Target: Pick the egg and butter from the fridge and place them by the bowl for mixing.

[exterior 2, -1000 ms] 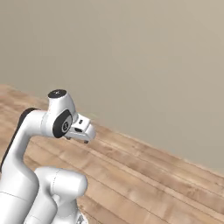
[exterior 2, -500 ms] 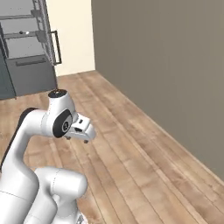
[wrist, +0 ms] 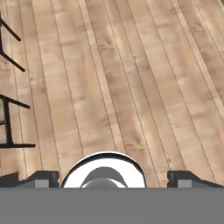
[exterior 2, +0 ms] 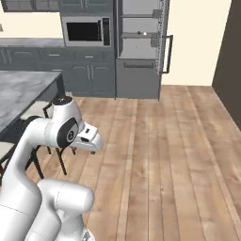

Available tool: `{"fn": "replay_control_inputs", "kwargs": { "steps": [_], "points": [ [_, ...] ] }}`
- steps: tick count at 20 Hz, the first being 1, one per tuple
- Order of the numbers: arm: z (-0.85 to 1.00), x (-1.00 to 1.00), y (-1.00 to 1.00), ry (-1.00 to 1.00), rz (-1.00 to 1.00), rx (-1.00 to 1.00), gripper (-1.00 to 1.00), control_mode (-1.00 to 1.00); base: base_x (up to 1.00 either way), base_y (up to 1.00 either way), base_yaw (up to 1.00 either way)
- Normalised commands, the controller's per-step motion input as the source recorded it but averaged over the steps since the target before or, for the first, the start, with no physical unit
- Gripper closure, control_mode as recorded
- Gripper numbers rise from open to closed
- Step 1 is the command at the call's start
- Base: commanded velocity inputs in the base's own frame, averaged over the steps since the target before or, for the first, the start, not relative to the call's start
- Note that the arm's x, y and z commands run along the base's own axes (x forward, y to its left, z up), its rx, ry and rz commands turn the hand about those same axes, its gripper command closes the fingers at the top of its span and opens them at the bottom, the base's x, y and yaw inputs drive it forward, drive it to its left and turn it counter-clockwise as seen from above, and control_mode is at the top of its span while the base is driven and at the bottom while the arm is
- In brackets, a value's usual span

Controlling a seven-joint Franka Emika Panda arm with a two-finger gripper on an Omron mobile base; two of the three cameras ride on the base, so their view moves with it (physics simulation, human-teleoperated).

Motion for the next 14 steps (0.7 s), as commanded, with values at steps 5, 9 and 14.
{"fn": "replay_control_inputs", "kwargs": {
  "steps": [5, 9, 14],
  "points": [
    [0.0, 0.0, 0.0, 0.0, 0.0, 0.0, -1.0, 1.0, 0.57, -0.58, 0.48],
    [0.0, 0.0, 0.0, 0.0, 0.0, 0.0, -1.0, 1.0, 0.81, -0.44, -0.23],
    [0.0, 0.0, 0.0, 0.0, 0.0, 0.0, -1.0, 1.0, 0.86, -0.01, -0.09]
  ]
}}
